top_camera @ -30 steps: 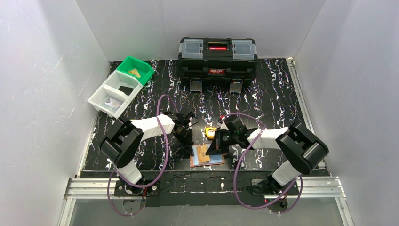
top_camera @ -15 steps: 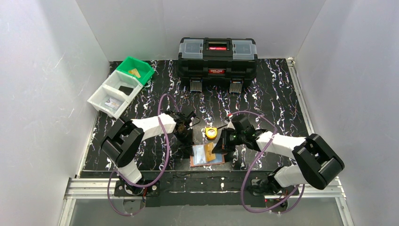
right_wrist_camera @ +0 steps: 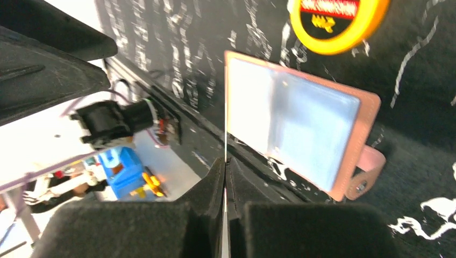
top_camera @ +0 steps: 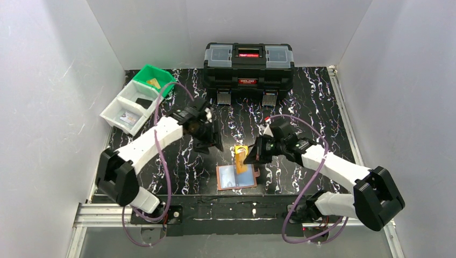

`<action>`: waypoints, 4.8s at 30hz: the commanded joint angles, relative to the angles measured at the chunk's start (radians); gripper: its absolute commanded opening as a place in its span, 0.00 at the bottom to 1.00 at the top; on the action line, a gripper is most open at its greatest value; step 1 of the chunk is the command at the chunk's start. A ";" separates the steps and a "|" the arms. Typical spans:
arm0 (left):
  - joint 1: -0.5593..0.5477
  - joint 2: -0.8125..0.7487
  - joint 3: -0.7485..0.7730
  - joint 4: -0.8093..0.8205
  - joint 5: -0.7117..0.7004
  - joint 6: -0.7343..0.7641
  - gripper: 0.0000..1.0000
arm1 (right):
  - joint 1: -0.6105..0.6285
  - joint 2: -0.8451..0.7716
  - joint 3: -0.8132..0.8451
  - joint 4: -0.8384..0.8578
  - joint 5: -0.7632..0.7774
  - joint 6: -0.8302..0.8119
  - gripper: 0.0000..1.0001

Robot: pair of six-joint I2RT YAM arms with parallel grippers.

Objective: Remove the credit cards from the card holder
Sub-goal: Remove the credit card from the card holder, then place the credit card in the storage box, then remove the credit card from the card holder.

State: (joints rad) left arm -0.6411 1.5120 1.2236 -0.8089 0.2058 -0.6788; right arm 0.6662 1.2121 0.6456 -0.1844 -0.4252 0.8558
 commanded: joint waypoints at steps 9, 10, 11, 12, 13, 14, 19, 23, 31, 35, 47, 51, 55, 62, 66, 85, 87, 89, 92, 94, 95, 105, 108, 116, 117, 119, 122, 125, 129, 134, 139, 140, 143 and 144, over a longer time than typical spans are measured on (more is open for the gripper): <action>0.220 -0.225 -0.133 0.331 0.499 -0.111 0.70 | -0.135 0.057 0.147 0.347 -0.363 0.250 0.03; 0.223 -0.225 -0.141 0.356 0.517 -0.123 0.70 | -0.135 0.073 0.153 0.377 -0.378 0.273 0.03; 0.226 -0.223 -0.148 0.378 0.532 -0.134 0.70 | -0.135 0.088 0.156 0.420 -0.392 0.309 0.03; 0.228 -0.220 -0.150 0.394 0.543 -0.142 0.70 | -0.136 0.102 0.156 0.463 -0.405 0.340 0.03; 0.230 -0.215 -0.153 0.404 0.551 -0.148 0.70 | -0.136 0.113 0.155 0.501 -0.414 0.365 0.03; 0.230 -0.210 -0.154 0.415 0.558 -0.152 0.70 | -0.135 0.123 0.157 0.529 -0.421 0.389 0.03; 0.231 -0.196 -0.170 0.477 0.591 -0.193 0.69 | -0.135 0.154 0.156 0.622 -0.443 0.458 0.03; 0.231 -0.181 -0.175 0.502 0.615 -0.209 0.63 | -0.135 0.163 0.152 0.662 -0.448 0.484 0.04; 0.231 -0.158 -0.184 0.577 0.646 -0.262 0.43 | -0.122 0.186 0.158 0.696 -0.462 0.497 0.04; 0.231 -0.139 -0.182 0.596 0.655 -0.278 0.27 | -0.120 0.198 0.172 0.670 -0.464 0.469 0.05; 0.249 -0.128 -0.058 0.358 0.436 -0.159 0.00 | -0.119 0.190 0.315 0.088 -0.315 0.020 0.75; 0.308 -0.151 -0.034 0.290 0.333 -0.149 0.00 | -0.140 0.171 0.305 -0.047 -0.232 -0.105 0.90; 0.385 -0.172 0.003 0.223 0.239 -0.126 0.00 | -0.157 0.164 0.297 -0.132 -0.171 -0.190 0.98; 0.545 -0.142 0.075 0.187 0.134 -0.102 0.00 | -0.194 0.161 0.247 -0.168 -0.142 -0.255 0.98; 0.594 -0.031 0.161 0.287 0.041 -0.135 0.00 | -0.201 0.164 0.244 -0.169 -0.133 -0.271 0.98; 0.801 0.679 0.844 0.443 -0.191 -0.080 0.00 | -0.208 0.180 0.221 -0.144 -0.135 -0.269 0.98; 0.813 0.722 0.883 0.445 -0.225 -0.084 0.00 | -0.208 0.189 0.225 -0.141 -0.145 -0.265 0.98; 0.819 0.762 0.921 0.452 -0.227 -0.087 0.00 | -0.208 0.194 0.228 -0.138 -0.148 -0.263 0.98; 0.822 0.834 1.002 0.449 -0.221 -0.094 0.00 | -0.208 0.196 0.231 -0.141 -0.142 -0.268 0.98; 0.821 0.877 1.066 0.432 -0.210 -0.102 0.06 | -0.208 0.201 0.228 -0.139 -0.139 -0.268 0.98; 0.821 0.890 1.088 0.419 -0.217 -0.108 0.15 | -0.209 0.202 0.228 -0.139 -0.139 -0.266 0.98; 0.820 0.766 1.025 0.435 -0.206 -0.091 0.70 | -0.208 0.185 0.221 -0.141 -0.140 -0.256 0.98; 0.817 0.684 0.953 0.428 -0.159 -0.093 0.71 | -0.208 0.172 0.214 -0.148 -0.122 -0.251 0.98; 0.748 0.316 0.548 0.394 -0.065 -0.131 0.72 | -0.197 0.157 0.201 -0.147 -0.069 -0.206 0.98; 0.731 0.269 0.488 0.390 -0.046 -0.129 0.72 | -0.190 0.154 0.200 -0.152 -0.057 -0.200 0.98; 0.685 0.174 0.390 0.359 -0.030 -0.113 0.72 | -0.176 0.148 0.197 -0.160 -0.028 -0.194 0.98; 0.582 0.049 0.268 0.288 -0.024 -0.071 0.73 | -0.143 0.136 0.186 -0.165 0.010 -0.168 0.98; 0.479 -0.084 0.103 0.252 -0.005 -0.065 0.73 | -0.074 0.132 0.189 -0.178 0.071 -0.139 0.98; 0.386 -0.248 -0.085 0.195 0.018 -0.053 0.73 | 0.049 0.144 0.192 -0.171 0.171 -0.072 0.94; 0.317 -0.423 -0.267 0.144 0.066 -0.035 0.73 | 0.188 0.213 0.211 -0.143 0.268 0.003 0.83; 0.288 -0.519 -0.412 0.145 0.098 -0.040 0.73 | 0.288 0.326 0.283 -0.184 0.357 0.058 0.73; 0.287 -0.525 -0.429 0.148 0.103 -0.039 0.73 | 0.298 0.342 0.292 -0.192 0.368 0.065 0.73; 0.287 -0.538 -0.465 0.177 0.133 -0.050 0.73 | 0.314 0.378 0.308 -0.198 0.382 0.075 0.72; 0.287 -0.538 -0.479 0.187 0.148 -0.056 0.73 | 0.319 0.388 0.325 -0.206 0.384 0.074 0.71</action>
State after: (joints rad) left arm -0.3519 0.9928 0.7837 -0.6357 0.2943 -0.7330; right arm 0.9699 1.5806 0.9043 -0.3595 -0.1081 0.8936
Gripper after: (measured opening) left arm 0.727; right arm 0.729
